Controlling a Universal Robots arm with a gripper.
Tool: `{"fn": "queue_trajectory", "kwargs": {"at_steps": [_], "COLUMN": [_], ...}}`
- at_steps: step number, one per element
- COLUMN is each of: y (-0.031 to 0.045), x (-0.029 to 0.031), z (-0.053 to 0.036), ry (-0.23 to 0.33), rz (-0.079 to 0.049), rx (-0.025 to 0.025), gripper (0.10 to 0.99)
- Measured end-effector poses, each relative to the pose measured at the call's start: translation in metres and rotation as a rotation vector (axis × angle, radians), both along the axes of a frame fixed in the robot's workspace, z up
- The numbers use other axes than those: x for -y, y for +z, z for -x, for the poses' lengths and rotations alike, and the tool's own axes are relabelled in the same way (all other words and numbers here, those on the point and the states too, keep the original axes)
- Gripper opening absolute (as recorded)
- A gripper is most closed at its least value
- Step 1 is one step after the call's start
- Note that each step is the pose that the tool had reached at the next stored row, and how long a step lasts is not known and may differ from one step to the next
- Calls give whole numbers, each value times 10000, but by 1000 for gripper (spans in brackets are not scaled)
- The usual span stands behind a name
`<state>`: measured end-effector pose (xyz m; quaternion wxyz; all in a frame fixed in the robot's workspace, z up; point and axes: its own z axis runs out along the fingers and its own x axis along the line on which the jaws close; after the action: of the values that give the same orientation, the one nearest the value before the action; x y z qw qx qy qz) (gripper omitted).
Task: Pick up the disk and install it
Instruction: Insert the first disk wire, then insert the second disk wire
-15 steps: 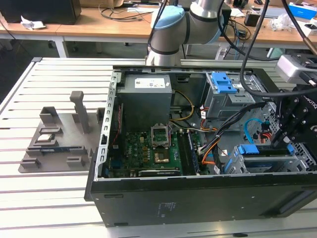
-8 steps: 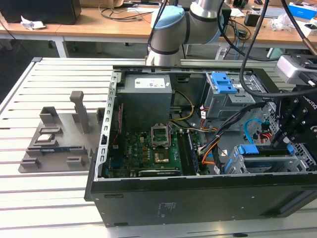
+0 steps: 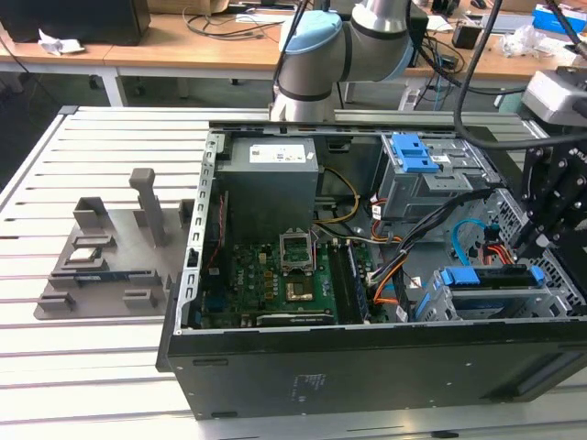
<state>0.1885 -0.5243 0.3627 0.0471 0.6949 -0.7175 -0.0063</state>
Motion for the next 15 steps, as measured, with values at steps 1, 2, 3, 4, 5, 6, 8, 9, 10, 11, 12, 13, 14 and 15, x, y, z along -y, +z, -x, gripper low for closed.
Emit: {"fn": "queue_trajectory", "kwargs": {"at_steps": [1,2,3,4,5,6,8,9,10,11,12,13,14,15], "y": [61,154,199,232,279,328,358,359,360,360,360,361,361,361], "x": [-5,-11,-12,-12,-12,-12,-12,-12,-12,-12,-12,-12,-12,-12], "z": [0,0,0,0,0,0,0,0,0,0,0,0,0,0], "ry": [0,0,1,1,0,1,0,1,1,1,0,1,0,0], "rz": [1,0,0,2,1,0,-2,-1,0,0,0,0,0,0], "rx": [0,0,0,1,1,0,0,0,0,0,0,0,0,0], "gripper": [161,106,106,106,106,106,106,106,106,106,106,106,106,106]}}
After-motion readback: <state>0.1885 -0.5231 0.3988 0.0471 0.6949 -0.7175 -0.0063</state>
